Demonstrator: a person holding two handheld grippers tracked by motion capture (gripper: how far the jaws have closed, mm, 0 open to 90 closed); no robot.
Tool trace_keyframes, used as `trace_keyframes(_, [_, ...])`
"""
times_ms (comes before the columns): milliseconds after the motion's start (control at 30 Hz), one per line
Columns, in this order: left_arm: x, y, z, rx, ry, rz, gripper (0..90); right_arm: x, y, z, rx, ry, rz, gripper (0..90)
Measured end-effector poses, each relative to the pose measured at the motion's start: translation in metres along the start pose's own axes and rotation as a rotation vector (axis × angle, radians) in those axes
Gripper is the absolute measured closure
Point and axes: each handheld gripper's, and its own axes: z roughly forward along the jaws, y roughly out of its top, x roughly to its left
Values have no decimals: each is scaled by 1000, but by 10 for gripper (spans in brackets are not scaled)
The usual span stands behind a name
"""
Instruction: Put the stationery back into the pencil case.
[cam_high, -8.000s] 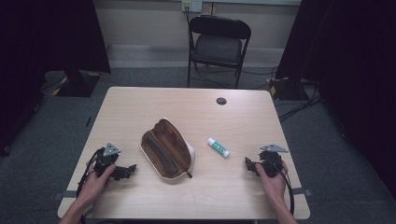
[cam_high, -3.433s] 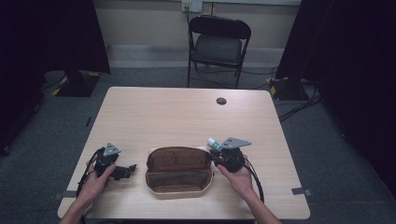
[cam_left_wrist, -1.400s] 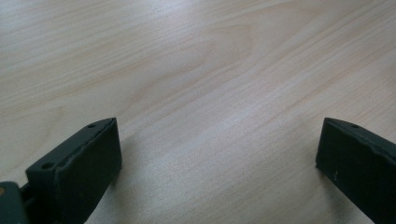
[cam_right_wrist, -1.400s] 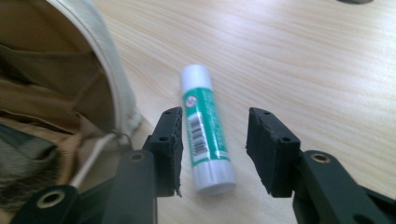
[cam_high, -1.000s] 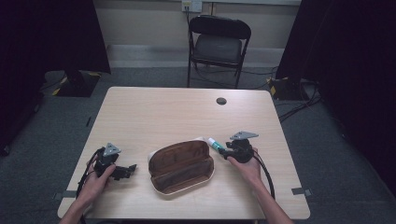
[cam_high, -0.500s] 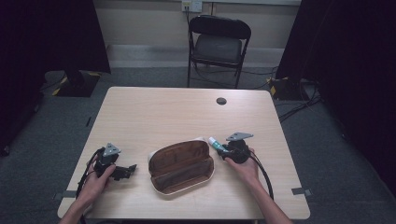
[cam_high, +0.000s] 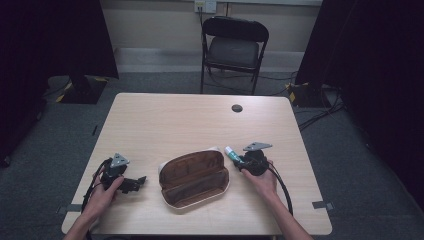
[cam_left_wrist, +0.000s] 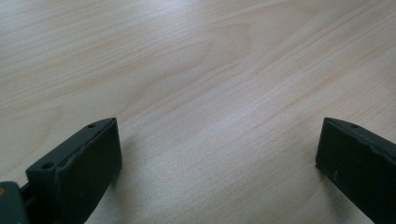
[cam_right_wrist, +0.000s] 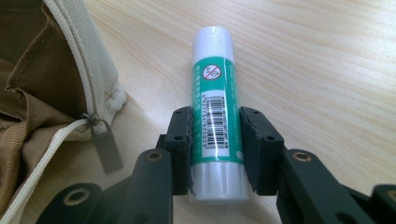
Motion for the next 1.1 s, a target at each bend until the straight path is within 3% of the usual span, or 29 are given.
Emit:
trace_keyframes(267, [0, 0, 0, 0, 0, 1, 0, -3, 0, -5, -11, 12, 15, 662])
trace_keyframes(600, [0, 0, 0, 1, 1, 0, 0, -11, 3, -20, -76, 29, 69, 661])
trace_keyframes(1100, [0, 0, 0, 0, 0, 0, 0, -10, 11, -51, -179, 48, 96, 662])
